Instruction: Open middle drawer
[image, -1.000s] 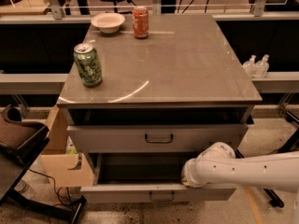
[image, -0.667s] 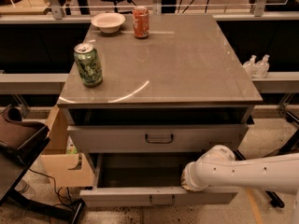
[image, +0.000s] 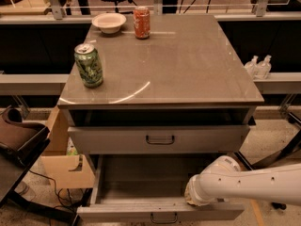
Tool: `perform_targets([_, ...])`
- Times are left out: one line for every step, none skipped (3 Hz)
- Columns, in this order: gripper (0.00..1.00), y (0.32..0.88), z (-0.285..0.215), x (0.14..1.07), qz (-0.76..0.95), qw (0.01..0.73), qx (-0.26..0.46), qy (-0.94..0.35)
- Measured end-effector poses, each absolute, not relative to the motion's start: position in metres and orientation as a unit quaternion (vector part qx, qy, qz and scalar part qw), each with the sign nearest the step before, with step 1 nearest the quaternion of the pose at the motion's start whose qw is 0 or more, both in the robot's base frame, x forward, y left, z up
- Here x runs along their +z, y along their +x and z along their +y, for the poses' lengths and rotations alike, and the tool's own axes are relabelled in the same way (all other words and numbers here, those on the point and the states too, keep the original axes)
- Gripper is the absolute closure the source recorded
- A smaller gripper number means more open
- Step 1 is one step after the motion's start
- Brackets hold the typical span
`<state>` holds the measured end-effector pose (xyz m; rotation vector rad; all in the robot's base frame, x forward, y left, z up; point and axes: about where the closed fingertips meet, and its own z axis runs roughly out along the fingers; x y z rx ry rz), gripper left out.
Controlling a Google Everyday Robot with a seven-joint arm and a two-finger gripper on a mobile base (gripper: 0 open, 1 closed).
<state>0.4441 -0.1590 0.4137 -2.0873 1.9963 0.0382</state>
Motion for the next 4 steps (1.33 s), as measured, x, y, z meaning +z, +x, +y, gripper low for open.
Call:
perform_targets([1.00, 0.414, -0.165, 0.415, 0.691, 0.114, 0.029, -0.713])
perform_targets([1.00, 0.383, -0.172, 0.416, 0.697, 0.105, 0.050, -0.708])
perform_targets([1.00, 0.355, -0.174, 0.416, 0.698, 0.094, 0.076, -0.706])
perform_targets([1.00, 0.336, -0.174, 0.416, 0.694, 0.077, 0.093, -0.710])
